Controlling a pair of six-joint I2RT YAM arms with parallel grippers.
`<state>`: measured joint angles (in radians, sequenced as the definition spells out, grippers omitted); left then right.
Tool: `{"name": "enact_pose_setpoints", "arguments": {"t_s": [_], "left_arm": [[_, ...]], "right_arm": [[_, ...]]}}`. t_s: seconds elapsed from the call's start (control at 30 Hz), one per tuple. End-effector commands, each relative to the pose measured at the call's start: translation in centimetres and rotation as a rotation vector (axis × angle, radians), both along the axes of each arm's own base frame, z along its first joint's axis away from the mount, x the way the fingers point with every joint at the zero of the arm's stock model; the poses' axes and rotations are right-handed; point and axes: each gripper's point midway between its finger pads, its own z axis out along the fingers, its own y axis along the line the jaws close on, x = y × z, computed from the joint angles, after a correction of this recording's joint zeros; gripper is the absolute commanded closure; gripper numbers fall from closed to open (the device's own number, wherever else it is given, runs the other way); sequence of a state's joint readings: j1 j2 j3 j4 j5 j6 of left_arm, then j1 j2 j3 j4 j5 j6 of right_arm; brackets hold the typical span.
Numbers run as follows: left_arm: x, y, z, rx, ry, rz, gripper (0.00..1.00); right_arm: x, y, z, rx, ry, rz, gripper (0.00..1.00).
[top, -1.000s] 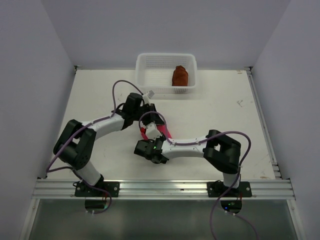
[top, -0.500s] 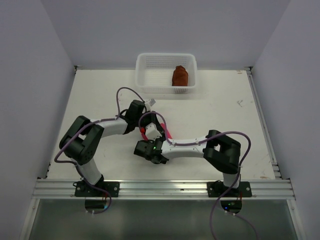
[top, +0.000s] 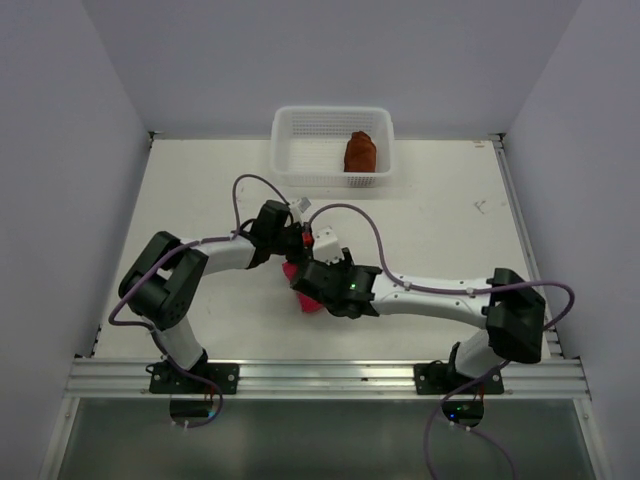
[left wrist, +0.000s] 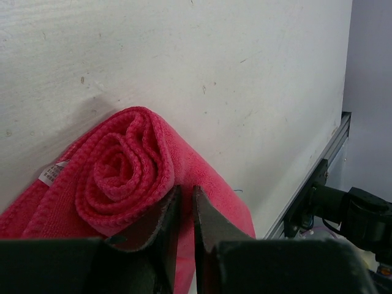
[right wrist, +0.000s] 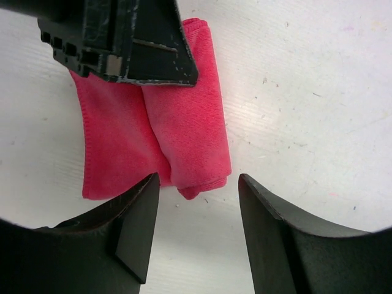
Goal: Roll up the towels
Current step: Roll the towel
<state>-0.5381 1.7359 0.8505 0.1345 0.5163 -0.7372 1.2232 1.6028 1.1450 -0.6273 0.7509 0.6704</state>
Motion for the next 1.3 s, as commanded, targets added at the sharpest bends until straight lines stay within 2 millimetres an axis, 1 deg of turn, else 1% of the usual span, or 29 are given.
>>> {"name": "enact_pose_setpoints", "arguments": {"t_s": [0.0, 0.03, 0.07, 0.1, 0.13, 0.17, 0.2, 0.23, 0.27, 0.37, 0.43, 0.53, 0.57, 0.63, 0.67, 0.7, 0.73, 0.8, 0.9, 0.93, 1.07, 1.1, 1.17, 1.2, 1.27], "left_arm": [[-1.5, 1.7, -2.9, 0.098, 0.041, -0.004, 0.82], [-1.5, 1.7, -3.0, 0.100, 0.041, -0.003, 0.82], [-1.5, 1.8, -3.0, 0.101, 0.041, -0.002, 0.82], [-1.6, 1.9, -3.0, 0.101, 0.042, -0.001, 0.82], [-1.6, 1.9, -3.0, 0.101, 0.040, -0.002, 0.82], [-1.7, 1.9, -3.0, 0.101, 0.042, -0.003, 0.82], [-1.7, 1.9, -3.0, 0.101, 0.041, -0.004, 0.82], [-1.8, 2.0, -2.9, 0.101, 0.041, -0.004, 0.82], [-1.8, 2.1, -3.0, 0.102, 0.042, -0.002, 0.82], [-1.9, 2.1, -2.9, 0.102, 0.040, -0.001, 0.82], [-1.9, 2.2, -2.8, 0.101, 0.038, -0.001, 0.82], [-2.0, 2.2, -2.7, 0.099, 0.036, -0.003, 0.82], [-2.1, 2.3, -2.7, 0.099, 0.040, -0.002, 0.82], [-2.1, 2.3, -2.6, 0.100, 0.033, -0.005, 0.82], [-2.3, 2.4, -2.7, 0.104, 0.035, -0.007, 0.82], [-2.2, 2.6, -2.8, 0.107, 0.036, -0.006, 0.82], [-2.2, 2.6, -2.7, 0.105, 0.033, -0.006, 0.82], [-2.3, 2.8, -2.8, 0.108, 0.035, -0.005, 0.82], [-2.4, 2.8, -2.9, 0.107, 0.036, -0.004, 0.82], [-2.4, 2.8, -2.9, 0.107, 0.036, -0.006, 0.82], [-2.3, 2.8, -2.7, 0.105, 0.034, 0.006, 0.82], [-2.3, 2.8, -2.7, 0.103, 0.034, 0.006, 0.82], [-2.1, 2.7, -2.3, 0.090, 0.029, 0.008, 0.82], [-1.9, 2.5, -2.1, 0.086, 0.023, 0.009, 0.82], [-1.7, 2.4, -1.7, 0.081, 0.022, 0.008, 0.82]], "right_arm": [[0.4, 1.0, 1.6, 0.228, 0.021, -0.001, 0.42], [0.2, 0.3, 0.3, 0.244, 0.045, -0.003, 0.42], [0.7, 1.0, 1.1, 0.368, 0.082, 0.006, 0.41], [0.7, 0.3, -0.2, 0.388, 0.120, -0.010, 0.41], [1.6, -0.4, -0.4, 0.430, 0.138, -0.041, 0.41], [1.5, 0.3, 0.0, 0.495, 0.159, -0.019, 0.40], [1.5, 0.0, -0.8, 0.500, 0.180, -0.018, 0.40], [1.9, -0.2, -0.9, 0.516, 0.188, -0.028, 0.39], [1.6, 0.3, -0.8, 0.542, 0.208, -0.006, 0.38], [1.6, 0.3, -1.7, 0.547, 0.229, -0.014, 0.35], [1.7, -0.1, -2.7, 0.526, 0.237, -0.040, 0.32], [1.7, -0.5, -4.3, 0.525, 0.270, -0.062, 0.32], [1.8, -0.5, -4.5, 0.533, 0.273, -0.071, 0.32], [1.8, -1.3, -5.5, 0.512, 0.279, -0.094, 0.32], [1.9, -1.3, -5.6, 0.523, 0.279, -0.099, 0.32], [1.6, -1.7, -6.4, 0.520, 0.292, -0.109, 0.32], [1.5, -1.8, -6.7, 0.528, 0.301, -0.108, 0.31], [1.3, -1.8, -7.3, 0.534, 0.310, -0.102, 0.31], [0.7, -1.1, -8.1, 0.544, 0.345, -0.068, 0.31], [0.8, -0.4, -7.7, 0.576, 0.344, -0.045, 0.32], [0.5, 0.1, -7.8, 0.589, 0.359, -0.015, 0.37], [0.5, 0.1, -7.7, 0.590, 0.357, -0.011, 0.43], [0.4, 0.0, -7.7, 0.577, 0.358, -0.002, 0.49], [0.5, -0.1, -7.5, 0.572, 0.351, 0.000, 0.57], [0.4, -0.4, -7.4, 0.556, 0.348, 0.004, 0.62]]}}
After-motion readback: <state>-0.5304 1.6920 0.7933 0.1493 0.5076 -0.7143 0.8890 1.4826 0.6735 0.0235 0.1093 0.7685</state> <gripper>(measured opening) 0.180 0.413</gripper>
